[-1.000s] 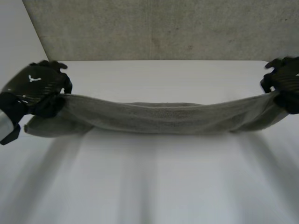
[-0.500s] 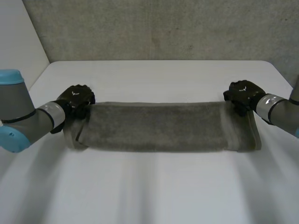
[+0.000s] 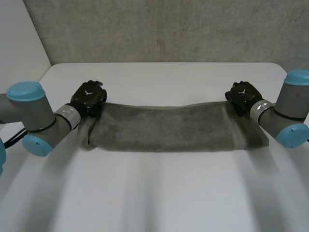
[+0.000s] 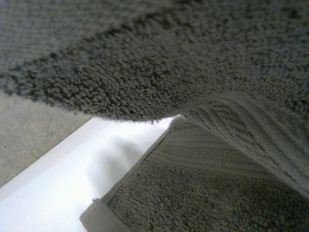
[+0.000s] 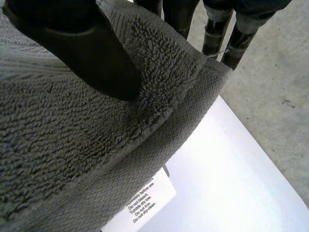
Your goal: Fold the towel.
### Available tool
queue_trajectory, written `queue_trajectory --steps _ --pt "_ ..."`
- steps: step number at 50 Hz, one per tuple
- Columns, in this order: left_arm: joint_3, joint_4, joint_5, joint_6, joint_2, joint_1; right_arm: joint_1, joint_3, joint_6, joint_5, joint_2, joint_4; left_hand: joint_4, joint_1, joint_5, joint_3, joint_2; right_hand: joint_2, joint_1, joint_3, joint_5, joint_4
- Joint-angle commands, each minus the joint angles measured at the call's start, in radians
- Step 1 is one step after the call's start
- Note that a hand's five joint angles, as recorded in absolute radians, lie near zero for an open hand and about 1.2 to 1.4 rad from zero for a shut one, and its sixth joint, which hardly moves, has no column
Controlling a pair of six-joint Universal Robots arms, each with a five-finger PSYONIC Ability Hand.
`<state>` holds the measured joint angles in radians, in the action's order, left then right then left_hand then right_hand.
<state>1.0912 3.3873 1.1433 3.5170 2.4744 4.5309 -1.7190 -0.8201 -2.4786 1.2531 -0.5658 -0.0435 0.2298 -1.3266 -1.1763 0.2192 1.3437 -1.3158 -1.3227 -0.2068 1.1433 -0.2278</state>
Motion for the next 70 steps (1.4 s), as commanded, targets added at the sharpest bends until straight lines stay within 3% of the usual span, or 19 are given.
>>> queue_trajectory --steps 1,5,6,7,8,9,11,13,26,31,35,40,51,60,70 --pt "-0.03 0.0 0.01 0.0 0.018 0.0 -0.004 0.055 -0.002 0.032 0.034 0.033 -0.055 -0.07 -0.045 -0.045 0.053 -0.08 -0.074 0.032 0.078 0.053" --pt "-0.024 0.038 0.021 -0.001 0.014 -0.007 -0.011 0.058 -0.002 0.04 0.041 0.039 -0.055 -0.07 -0.045 -0.045 0.053 -0.044 -0.037 0.032 0.042 0.053" --pt "-0.019 0.044 0.024 -0.001 0.012 -0.01 -0.014 0.056 -0.003 0.046 0.04 0.039 -0.055 0.244 0.268 -0.045 -0.261 0.532 0.539 0.032 -0.534 0.053" --pt "-0.019 0.044 0.024 -0.001 0.012 -0.01 -0.014 0.056 -0.003 0.046 0.04 0.039 -0.055 0.247 0.271 -0.045 -0.264 0.538 0.545 0.032 -0.54 0.053" --pt "-0.019 0.044 0.026 -0.001 0.009 -0.015 -0.017 0.056 -0.003 0.054 0.035 0.037 -0.055 0.634 0.658 -0.045 -0.651 1.05 1.056 0.032 -1.052 0.053" --pt "-0.019 0.044 0.026 -0.001 0.009 -0.015 -0.019 0.055 -0.006 0.063 0.031 0.037 -0.055 0.637 0.662 -0.045 -0.655 1.141 1.148 0.032 -1.143 0.053" --pt "-0.011 0.044 0.027 0.0 0.002 -0.016 -0.022 0.052 -0.011 0.069 0.026 0.036 -0.055 1.05 1.074 -0.045 -1.067 1.141 1.148 0.032 -1.143 0.053" --pt "-0.002 0.046 0.026 0.0 -0.009 -0.015 -0.022 0.041 -0.025 0.072 0.015 0.034 -0.055 1.127 1.151 -0.045 -1.144 1.141 1.148 0.032 -1.143 0.053" --pt "0.168 0.033 0.013 -0.024 -0.247 -0.021 -0.019 -0.166 -0.197 0.051 -0.267 0.031 -0.055 1.128 1.152 -0.045 -1.145 1.141 1.148 0.032 -1.143 0.053" --pt "0.279 0.014 0.012 -0.079 -0.365 -0.035 -0.005 -0.39 -0.214 0.01 -0.461 0.031 -0.055 1.107 1.131 -0.045 -1.124 1.141 1.148 0.032 -1.143 0.053" --pt "0.413 -0.014 0.013 -0.179 -0.513 -0.033 0.012 -0.508 -0.209 -0.03 -0.543 0.036 -0.055 1.093 1.117 -0.045 -1.11 1.141 1.148 0.032 -1.143 0.053" --pt "0.548 -0.016 0.016 -0.194 -0.606 -0.026 0.068 -0.706 -0.195 -0.092 -0.655 0.05 -0.055 1.075 1.099 -0.045 -1.092 1.12 1.127 0.032 -1.122 0.053" --pt "0.743 0.036 0.024 -0.19 -0.631 -0.021 0.167 -0.912 -0.059 -0.164 -0.655 0.154 -0.055 1.075 1.099 -0.045 -1.092 0.97 0.977 0.032 -0.972 0.053" --pt "0.725 0.115 0.114 -0.187 -0.519 -0.003 0.168 -0.909 -0.019 -0.162 -0.551 0.246 -0.055 1.072 1.096 -0.045 -1.089 0.838 0.844 0.032 -0.84 0.053" --pt "0.69 0.119 0.131 -0.167 -0.485 0.04 0.165 -0.884 0.003 -0.156 -0.467 0.3 -0.055 1.075 1.099 -0.045 -1.092 0.665 0.672 0.032 -0.667 0.053"
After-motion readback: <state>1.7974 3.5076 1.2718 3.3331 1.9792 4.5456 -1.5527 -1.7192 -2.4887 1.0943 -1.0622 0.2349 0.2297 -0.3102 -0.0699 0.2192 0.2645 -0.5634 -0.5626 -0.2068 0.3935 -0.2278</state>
